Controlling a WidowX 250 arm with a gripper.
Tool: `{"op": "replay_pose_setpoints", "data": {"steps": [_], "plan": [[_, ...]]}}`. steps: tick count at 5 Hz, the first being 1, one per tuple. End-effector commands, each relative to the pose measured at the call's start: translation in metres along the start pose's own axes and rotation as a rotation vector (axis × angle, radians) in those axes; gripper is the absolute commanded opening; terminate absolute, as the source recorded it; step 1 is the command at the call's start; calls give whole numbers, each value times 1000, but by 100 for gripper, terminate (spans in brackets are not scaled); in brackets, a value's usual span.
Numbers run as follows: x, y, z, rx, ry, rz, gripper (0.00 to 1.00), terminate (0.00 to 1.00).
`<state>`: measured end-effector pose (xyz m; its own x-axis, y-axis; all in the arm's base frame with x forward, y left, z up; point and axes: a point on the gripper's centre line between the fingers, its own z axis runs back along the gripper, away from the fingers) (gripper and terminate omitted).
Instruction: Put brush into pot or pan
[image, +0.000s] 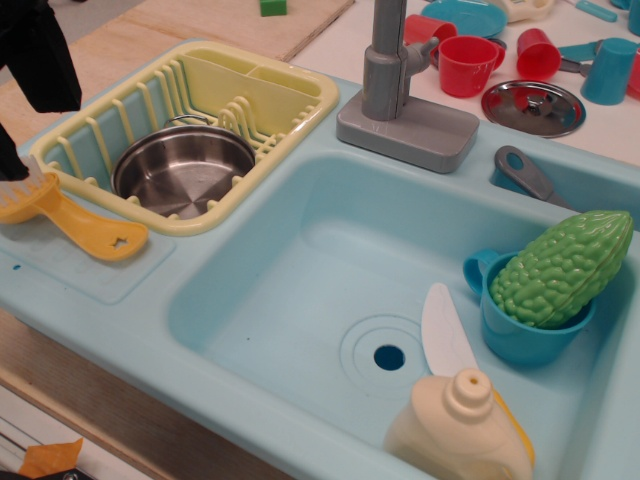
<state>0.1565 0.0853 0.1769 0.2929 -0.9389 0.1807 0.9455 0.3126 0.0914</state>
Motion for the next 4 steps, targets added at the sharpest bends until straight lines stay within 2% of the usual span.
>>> {"op": "replay_pose_setpoints", "data": {"steps": [1, 2, 4], "plan": [[0, 0, 0, 0, 0, 0, 100, 0], [-1, -1, -4, 17, 47, -56, 100, 0], [-6, 0, -16, -14, 37, -74, 100, 0]]}}
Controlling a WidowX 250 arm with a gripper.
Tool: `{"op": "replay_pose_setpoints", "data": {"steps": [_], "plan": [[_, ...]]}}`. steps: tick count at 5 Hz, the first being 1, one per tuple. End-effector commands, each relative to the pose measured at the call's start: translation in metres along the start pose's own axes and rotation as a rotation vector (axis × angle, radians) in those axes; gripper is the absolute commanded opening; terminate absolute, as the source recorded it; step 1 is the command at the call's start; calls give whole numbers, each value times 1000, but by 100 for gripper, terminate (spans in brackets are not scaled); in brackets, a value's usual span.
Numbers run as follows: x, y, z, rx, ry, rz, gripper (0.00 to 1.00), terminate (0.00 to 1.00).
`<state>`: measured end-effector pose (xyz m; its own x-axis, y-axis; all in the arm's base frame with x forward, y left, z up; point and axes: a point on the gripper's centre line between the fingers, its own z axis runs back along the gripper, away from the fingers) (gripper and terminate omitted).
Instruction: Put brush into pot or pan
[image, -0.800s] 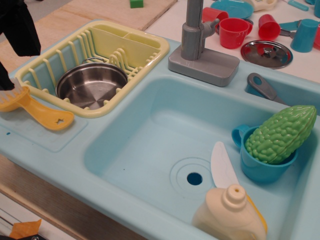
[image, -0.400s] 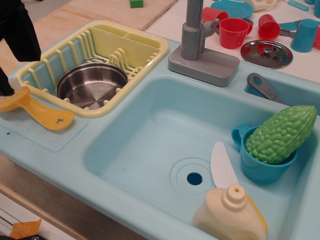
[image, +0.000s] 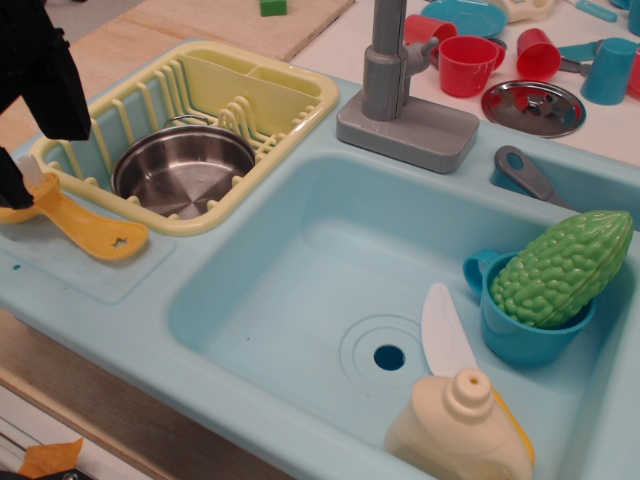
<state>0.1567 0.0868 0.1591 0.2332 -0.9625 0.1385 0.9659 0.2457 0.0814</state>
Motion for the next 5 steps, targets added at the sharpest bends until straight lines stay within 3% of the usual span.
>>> {"op": "replay_pose_setpoints", "data": {"steps": [1, 5], "plan": [[-4, 2, -6, 3, -30, -25, 100, 0], [-19, 4, -39, 27, -148, -70, 100, 0]]}}
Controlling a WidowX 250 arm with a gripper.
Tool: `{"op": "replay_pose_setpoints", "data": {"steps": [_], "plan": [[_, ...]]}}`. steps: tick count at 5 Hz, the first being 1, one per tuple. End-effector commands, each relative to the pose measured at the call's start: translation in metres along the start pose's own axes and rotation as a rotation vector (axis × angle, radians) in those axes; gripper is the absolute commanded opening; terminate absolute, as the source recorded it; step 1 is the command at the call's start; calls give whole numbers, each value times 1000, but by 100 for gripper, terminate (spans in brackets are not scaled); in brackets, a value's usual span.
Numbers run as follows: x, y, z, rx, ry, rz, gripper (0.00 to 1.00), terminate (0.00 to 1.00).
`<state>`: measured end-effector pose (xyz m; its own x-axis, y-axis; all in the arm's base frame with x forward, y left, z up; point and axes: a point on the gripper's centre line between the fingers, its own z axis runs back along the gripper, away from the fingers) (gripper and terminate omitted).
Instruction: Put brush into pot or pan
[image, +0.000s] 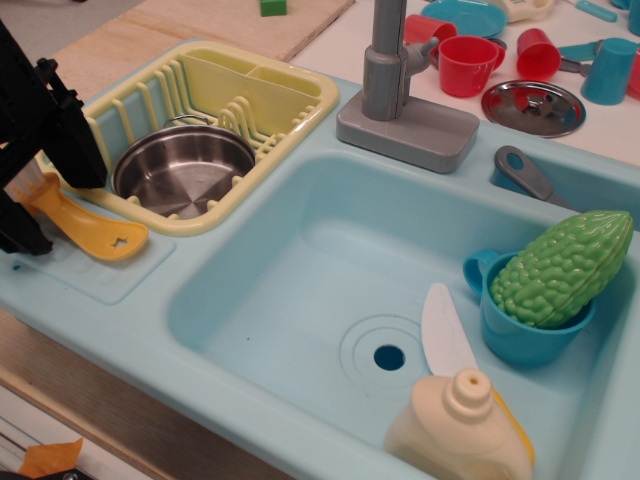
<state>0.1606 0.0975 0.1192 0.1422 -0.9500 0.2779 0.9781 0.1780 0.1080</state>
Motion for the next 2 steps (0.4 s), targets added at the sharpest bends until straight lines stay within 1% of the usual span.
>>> {"op": "replay_pose_setpoints", "data": {"steps": [1, 2], "plan": [[-8, 5, -8, 5, -30, 16, 0, 0], [-8, 7, -8, -2, -29, 25, 0, 0]]}}
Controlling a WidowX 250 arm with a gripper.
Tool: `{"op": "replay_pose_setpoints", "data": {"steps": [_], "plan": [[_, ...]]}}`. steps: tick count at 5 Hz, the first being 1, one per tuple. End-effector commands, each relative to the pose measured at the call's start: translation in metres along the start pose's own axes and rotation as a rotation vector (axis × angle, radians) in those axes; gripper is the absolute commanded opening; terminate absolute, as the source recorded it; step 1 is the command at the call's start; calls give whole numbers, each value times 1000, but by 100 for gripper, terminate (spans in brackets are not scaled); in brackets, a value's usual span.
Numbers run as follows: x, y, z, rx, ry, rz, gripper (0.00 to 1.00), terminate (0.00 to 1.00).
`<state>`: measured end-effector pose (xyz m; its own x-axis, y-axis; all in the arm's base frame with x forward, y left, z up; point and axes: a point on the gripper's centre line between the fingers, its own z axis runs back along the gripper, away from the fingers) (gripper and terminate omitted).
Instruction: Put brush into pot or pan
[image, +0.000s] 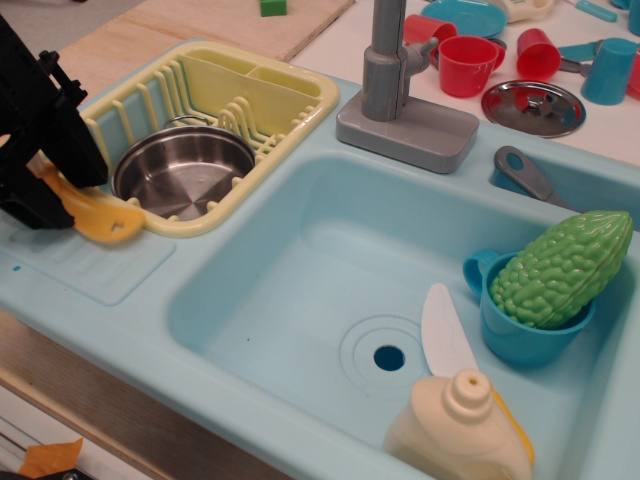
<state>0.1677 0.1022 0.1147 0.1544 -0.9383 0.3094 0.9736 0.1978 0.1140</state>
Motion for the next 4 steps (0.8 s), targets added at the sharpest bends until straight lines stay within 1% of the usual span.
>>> {"op": "replay_pose_setpoints", "data": {"steps": [1, 3, 4], "plan": [[0, 1, 0, -18, 16, 16, 0, 0], [5, 9, 7, -13, 38, 15, 0, 0], [12, 15, 13, -4, 49, -10, 0, 0]]}}
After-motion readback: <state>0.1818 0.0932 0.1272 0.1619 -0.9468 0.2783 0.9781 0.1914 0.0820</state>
